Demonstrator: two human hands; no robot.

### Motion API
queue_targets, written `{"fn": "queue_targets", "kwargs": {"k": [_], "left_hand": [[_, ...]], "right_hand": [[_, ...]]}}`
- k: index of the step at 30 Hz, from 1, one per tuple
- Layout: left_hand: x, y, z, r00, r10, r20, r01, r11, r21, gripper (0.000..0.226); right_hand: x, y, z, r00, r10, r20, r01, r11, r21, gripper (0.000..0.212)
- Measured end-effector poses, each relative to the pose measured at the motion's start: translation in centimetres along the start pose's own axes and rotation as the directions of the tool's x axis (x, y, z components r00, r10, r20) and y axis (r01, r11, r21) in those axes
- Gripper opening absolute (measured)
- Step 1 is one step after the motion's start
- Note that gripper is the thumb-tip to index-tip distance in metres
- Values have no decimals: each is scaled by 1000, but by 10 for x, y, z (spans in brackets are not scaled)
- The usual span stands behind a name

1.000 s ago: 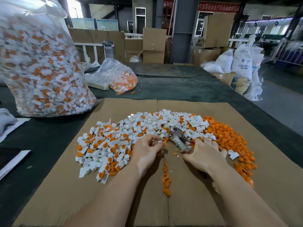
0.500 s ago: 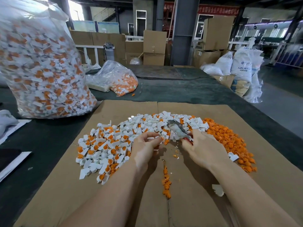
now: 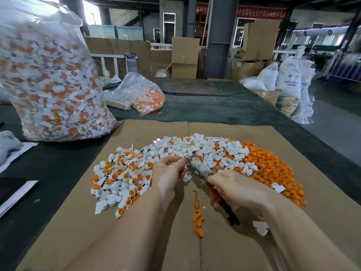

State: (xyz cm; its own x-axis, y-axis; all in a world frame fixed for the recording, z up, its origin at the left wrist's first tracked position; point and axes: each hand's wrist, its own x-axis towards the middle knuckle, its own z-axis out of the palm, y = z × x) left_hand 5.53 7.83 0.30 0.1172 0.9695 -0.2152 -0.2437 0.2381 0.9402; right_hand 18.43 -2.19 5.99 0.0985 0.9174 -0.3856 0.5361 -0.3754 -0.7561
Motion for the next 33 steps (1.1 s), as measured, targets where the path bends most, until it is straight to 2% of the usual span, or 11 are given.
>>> {"fn": "queue_targets", "kwargs": {"k": [5, 8, 10, 14, 17, 21, 24, 30, 31, 33], "left_hand": [[-1, 0, 3, 1000, -1, -31, 1, 1000, -3, 8], [-2, -1, 5, 999, -2, -46, 1, 1000, -8, 8], [-2, -2, 5, 999, 1, -54, -2, 1000, -13, 9], [-3, -4, 5, 998, 0, -59, -1, 1000, -25, 12], [-5, -5, 3, 998, 3, -67, -5, 999, -32, 13], [-8, -13, -3, 995, 96, -26, -91, 983, 157, 14], [-10, -18, -6, 969, 235, 75, -245, 882, 403, 19], [-12, -22, -8, 948, 273, 164, -318, 804, 502, 25], [-11, -22, -8, 944, 279, 175, -329, 795, 510, 26], [-11, -23, -9, 939, 281, 198, -344, 789, 510, 26]], "right_hand": [[0, 1, 7, 997, -45, -57, 43, 998, -38, 36], [3, 3, 11, 984, -118, -134, 92, 979, -181, 36], [6, 5, 12, 973, -159, -168, 121, 969, -215, 36], [10, 10, 17, 966, -164, -202, 114, 965, -235, 34], [14, 17, 19, 937, -188, -294, 105, 955, -276, 40], [25, 31, 18, 863, -184, -471, -21, 918, -396, 38], [36, 41, 18, 781, -242, -576, -181, 795, -579, 43], [44, 54, 23, 709, -321, -628, -345, 618, -707, 61], [43, 53, 25, 681, -389, -621, -305, 620, -723, 58], [44, 49, 32, 594, -565, -573, -41, 689, -723, 42]]}}
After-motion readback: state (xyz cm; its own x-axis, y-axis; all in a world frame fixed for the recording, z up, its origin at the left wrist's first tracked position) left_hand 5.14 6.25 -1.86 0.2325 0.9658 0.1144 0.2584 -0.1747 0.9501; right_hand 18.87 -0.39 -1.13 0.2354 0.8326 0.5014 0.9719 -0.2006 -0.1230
